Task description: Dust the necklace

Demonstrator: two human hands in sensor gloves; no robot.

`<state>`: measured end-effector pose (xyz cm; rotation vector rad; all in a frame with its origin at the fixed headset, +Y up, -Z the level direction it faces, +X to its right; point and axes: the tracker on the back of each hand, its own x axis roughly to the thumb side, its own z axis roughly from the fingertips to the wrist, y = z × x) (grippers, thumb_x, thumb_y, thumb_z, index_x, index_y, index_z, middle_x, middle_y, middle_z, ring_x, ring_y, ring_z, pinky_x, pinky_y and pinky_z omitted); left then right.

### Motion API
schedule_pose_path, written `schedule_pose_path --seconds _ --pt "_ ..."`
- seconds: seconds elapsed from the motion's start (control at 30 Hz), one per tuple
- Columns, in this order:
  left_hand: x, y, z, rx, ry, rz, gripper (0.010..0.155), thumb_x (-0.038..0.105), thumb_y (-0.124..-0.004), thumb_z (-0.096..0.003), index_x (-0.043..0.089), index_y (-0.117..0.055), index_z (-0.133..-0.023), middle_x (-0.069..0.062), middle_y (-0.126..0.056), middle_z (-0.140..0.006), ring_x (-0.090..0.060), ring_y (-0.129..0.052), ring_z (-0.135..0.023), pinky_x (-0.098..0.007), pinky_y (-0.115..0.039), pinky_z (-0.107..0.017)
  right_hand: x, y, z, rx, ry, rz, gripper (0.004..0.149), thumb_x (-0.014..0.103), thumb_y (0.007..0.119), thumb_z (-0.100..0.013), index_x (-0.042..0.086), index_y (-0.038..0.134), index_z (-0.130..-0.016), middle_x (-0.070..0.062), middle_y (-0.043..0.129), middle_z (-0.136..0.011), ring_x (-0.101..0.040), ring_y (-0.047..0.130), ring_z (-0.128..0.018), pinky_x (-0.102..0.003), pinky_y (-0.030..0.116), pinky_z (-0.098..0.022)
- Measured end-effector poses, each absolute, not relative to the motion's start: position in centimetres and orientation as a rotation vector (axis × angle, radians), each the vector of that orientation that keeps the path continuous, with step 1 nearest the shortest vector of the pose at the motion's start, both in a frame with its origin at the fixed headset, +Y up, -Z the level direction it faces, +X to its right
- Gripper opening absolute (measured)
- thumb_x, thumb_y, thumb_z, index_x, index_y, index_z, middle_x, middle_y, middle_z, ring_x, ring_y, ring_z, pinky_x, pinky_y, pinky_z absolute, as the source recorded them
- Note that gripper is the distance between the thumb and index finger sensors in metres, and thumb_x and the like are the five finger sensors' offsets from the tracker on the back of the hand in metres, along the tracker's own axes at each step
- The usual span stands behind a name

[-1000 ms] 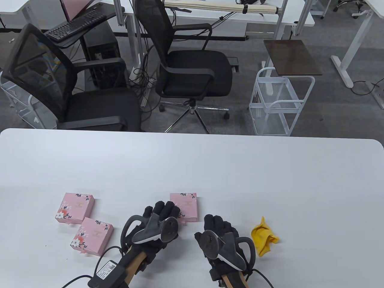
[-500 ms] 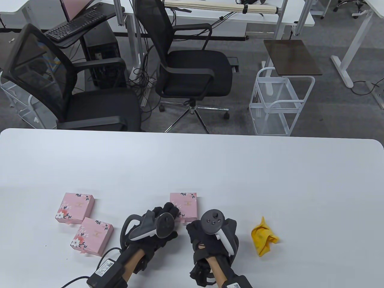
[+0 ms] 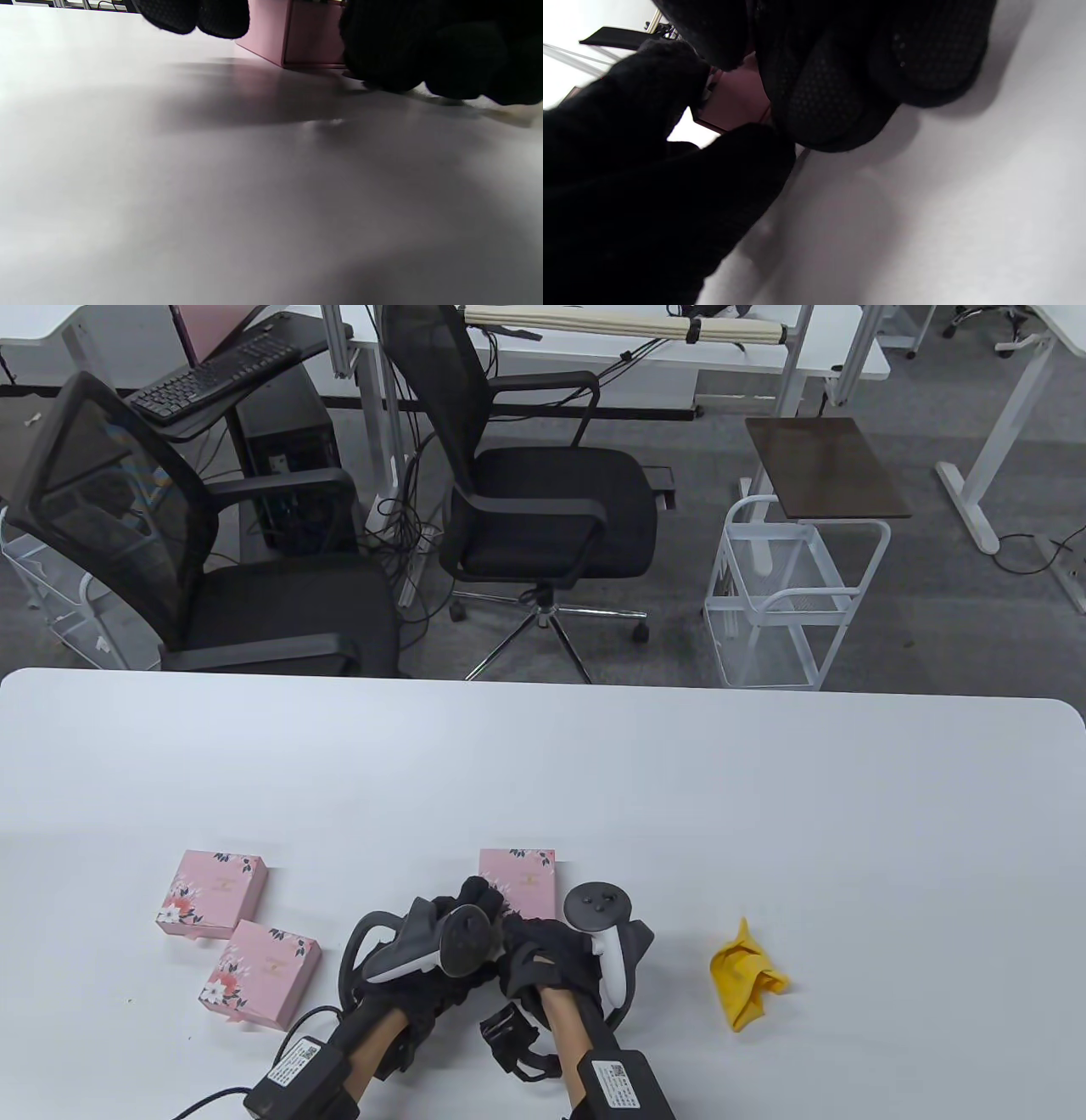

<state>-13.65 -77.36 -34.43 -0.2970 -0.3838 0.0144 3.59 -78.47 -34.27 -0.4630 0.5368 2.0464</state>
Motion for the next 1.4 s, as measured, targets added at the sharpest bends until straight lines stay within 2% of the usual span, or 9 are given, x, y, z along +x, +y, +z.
schedule_pose_path --seconds 0.17,0.4,0.47,0.63,0.93,1.4 --pt "-13.7 -77.3 -34.5 -0.309 -0.387 0.014 0.082 0.052 -0.076 -0.0558 0.029 -0.025 -0.116 0.0 -0.021 -0.125 -0.028 -0.048 -0.109 -0.054 -0.053 -0.078 3.4 -78.7 -34.4 -0.497 0.52 2.039 0.043 0.031 0.073 -0.067 -0.006 0.081 -0.087 -0.016 0.096 -0.069 -0.028 0.102 -0.043 -0.041 0.087 -0.037" --pt "-13.7 -77.2 -34.6 -0.323 -0.382 0.013 0.079 0.053 -0.073 -0.0563 0.03 -0.026 -0.116 0.0 -0.021 -0.125 -0.028 -0.047 -0.109 -0.055 -0.052 -0.079 3.7 -78.9 -34.0 -0.516 0.502 2.038 0.04 0.033 0.076 -0.067 -0.001 0.085 -0.086 -0.015 0.097 -0.066 -0.025 0.102 -0.04 -0.039 0.088 -0.036" --pt "-13.7 -77.2 -34.6 -0.33 -0.383 0.012 0.079 0.053 -0.073 -0.0567 0.03 -0.025 -0.116 0.003 -0.02 -0.125 -0.028 -0.047 -0.109 -0.055 -0.052 -0.079 3.8 -78.9 -33.8 -0.501 0.517 2.047 0.04 0.033 0.076 -0.067 0.0 0.084 -0.086 -0.015 0.097 -0.066 -0.024 0.102 -0.04 -0.039 0.088 -0.036" --pt "-13.9 -77.2 -34.6 -0.317 -0.372 0.019 0.068 0.034 -0.07 -0.0613 0.033 -0.027 -0.114 0.005 -0.022 -0.124 -0.026 -0.049 -0.108 -0.053 -0.053 -0.078 4.1 -79.0 -33.1 -0.466 0.546 2.057 0.038 0.033 0.076 -0.067 0.002 0.083 -0.087 -0.014 0.098 -0.065 -0.025 0.102 -0.04 -0.039 0.087 -0.037" --pt "-13.9 -76.9 -34.7 -0.306 -0.36 0.0 0.064 0.017 -0.064 -0.0614 0.035 -0.028 -0.112 0.007 -0.024 -0.124 -0.023 -0.052 -0.107 -0.052 -0.054 -0.078 4.1 -78.8 -31.6 -0.43 0.55 2.101 0.037 0.033 0.076 -0.066 0.003 0.083 -0.087 -0.015 0.098 -0.064 -0.025 0.102 -0.04 -0.04 0.087 -0.037" --pt "-13.9 -76.9 -34.8 -0.314 -0.354 0.012 0.063 0.018 -0.062 -0.0616 0.036 -0.029 -0.112 0.007 -0.024 -0.124 -0.023 -0.053 -0.107 -0.051 -0.055 -0.077 4.6 -79.1 -28.9 -0.408 0.599 2.073 0.036 0.033 0.077 -0.066 0.004 0.084 -0.087 -0.015 0.099 -0.064 -0.026 0.102 -0.04 -0.041 0.087 -0.037"
